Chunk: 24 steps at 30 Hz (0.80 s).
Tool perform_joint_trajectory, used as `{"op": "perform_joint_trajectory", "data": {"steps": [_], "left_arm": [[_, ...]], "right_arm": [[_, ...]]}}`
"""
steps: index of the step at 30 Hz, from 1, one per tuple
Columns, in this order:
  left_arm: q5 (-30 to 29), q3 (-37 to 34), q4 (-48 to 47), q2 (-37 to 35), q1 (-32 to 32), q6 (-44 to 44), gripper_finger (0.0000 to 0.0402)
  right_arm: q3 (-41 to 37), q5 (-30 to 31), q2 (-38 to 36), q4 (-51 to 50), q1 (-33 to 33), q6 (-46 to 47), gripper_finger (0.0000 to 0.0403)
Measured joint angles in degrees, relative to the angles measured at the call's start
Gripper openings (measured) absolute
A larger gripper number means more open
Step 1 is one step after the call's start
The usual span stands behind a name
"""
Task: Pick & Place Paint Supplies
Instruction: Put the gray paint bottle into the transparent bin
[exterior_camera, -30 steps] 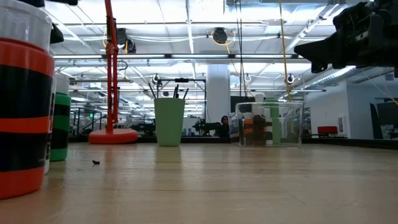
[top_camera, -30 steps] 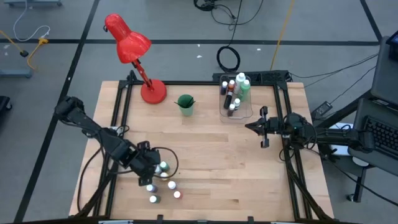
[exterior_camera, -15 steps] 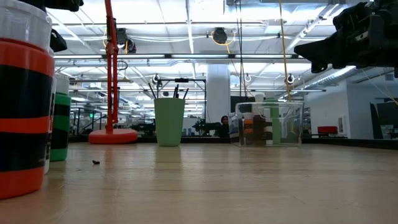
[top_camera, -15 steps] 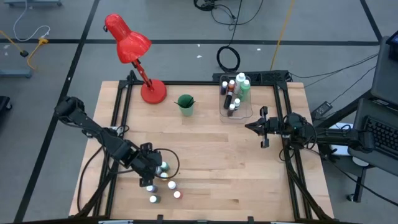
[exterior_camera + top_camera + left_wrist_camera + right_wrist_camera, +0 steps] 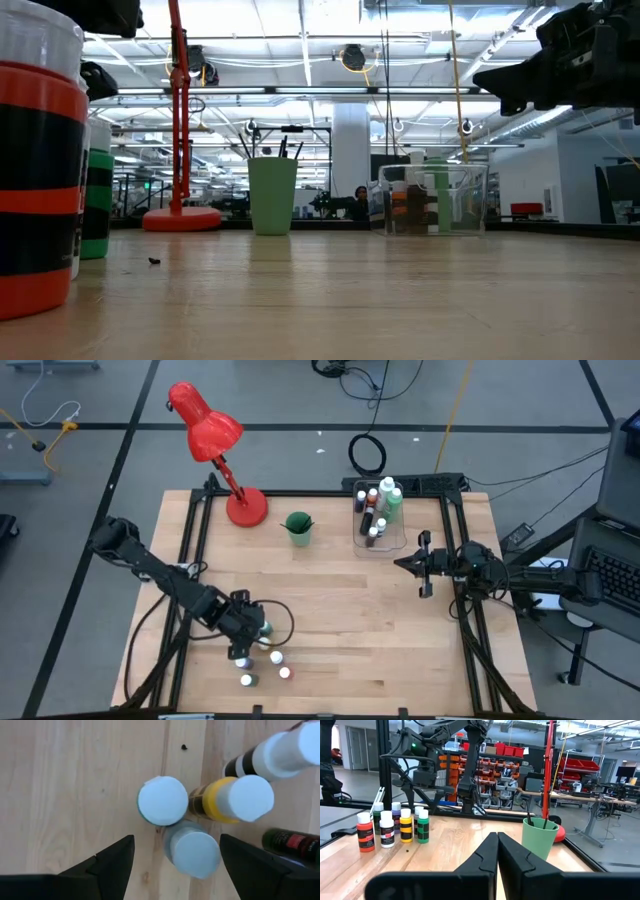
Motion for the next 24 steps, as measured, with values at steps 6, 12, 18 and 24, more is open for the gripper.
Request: {"op": "perform_joint_trajectory", "data": {"steps": [6, 12, 18, 24], "left_arm": [[3.87, 0.00, -0.01, 0.00, 0.36, -0.42, 0.0276], [4.37, 0.00, -0.01, 0.00, 0.85, 1.47, 0.0197], [4.25, 0.07, 0.01, -0.06, 2.93, 2.64, 0.0128], [5.90, 0.13, -0.03, -0.07, 2.74, 5.42, 0.0100]], "right_arm": [[0.00, 0.00, 0.02, -1.22, 0.00, 0.00, 0.0004], [0.00, 0.00, 0.02, -1.57, -0.02, -0.02, 0.0004], [0.00, 0.00, 0.01, -1.57, 0.00, 0.00, 0.0004], [0.00, 0.00, 0.02, -1.70, 0.00, 0.00, 0.0004]]}}
